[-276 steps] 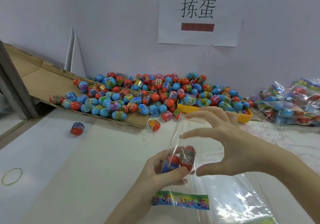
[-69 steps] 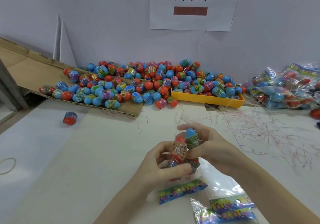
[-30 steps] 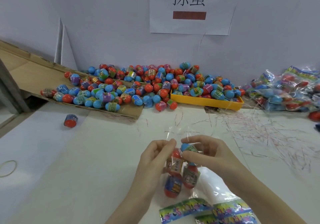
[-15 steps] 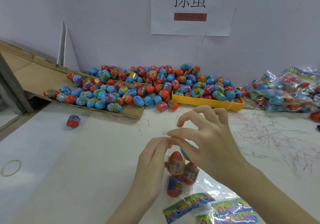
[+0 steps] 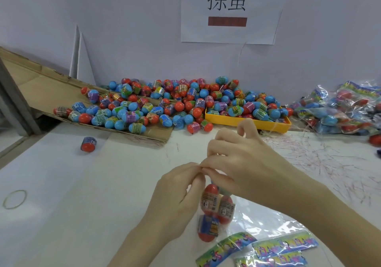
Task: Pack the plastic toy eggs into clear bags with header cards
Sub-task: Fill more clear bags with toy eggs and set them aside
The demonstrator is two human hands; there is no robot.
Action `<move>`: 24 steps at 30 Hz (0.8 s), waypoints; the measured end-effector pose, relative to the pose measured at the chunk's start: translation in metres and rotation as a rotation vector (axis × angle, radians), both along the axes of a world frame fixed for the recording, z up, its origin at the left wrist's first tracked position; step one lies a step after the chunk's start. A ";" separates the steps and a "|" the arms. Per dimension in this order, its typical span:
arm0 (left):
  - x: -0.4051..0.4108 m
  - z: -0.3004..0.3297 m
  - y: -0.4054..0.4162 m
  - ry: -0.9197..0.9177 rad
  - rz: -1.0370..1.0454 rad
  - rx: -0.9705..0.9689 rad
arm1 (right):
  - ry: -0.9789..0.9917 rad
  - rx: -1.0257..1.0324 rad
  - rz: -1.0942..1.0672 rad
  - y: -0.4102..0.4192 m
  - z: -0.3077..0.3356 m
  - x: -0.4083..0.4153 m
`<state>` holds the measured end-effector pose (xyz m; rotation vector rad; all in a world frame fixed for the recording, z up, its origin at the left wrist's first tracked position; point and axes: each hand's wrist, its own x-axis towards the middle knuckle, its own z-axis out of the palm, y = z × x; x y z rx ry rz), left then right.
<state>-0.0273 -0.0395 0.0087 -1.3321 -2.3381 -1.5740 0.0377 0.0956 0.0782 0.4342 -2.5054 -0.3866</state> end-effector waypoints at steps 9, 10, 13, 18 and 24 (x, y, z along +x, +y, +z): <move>0.000 0.001 -0.002 0.084 -0.010 -0.027 | 0.138 0.178 0.019 -0.003 -0.003 -0.003; 0.001 0.000 -0.002 0.078 -0.014 -0.029 | 0.151 0.166 0.016 -0.003 -0.004 -0.004; 0.001 0.001 -0.002 0.068 -0.028 -0.018 | 0.158 0.089 -0.005 -0.004 -0.006 -0.004; 0.001 0.001 -0.004 -0.015 -0.074 0.004 | -0.032 -0.201 0.063 0.002 -0.004 0.003; 0.005 0.005 -0.002 -0.092 -0.103 0.028 | -0.002 -0.267 0.090 0.007 -0.003 -0.003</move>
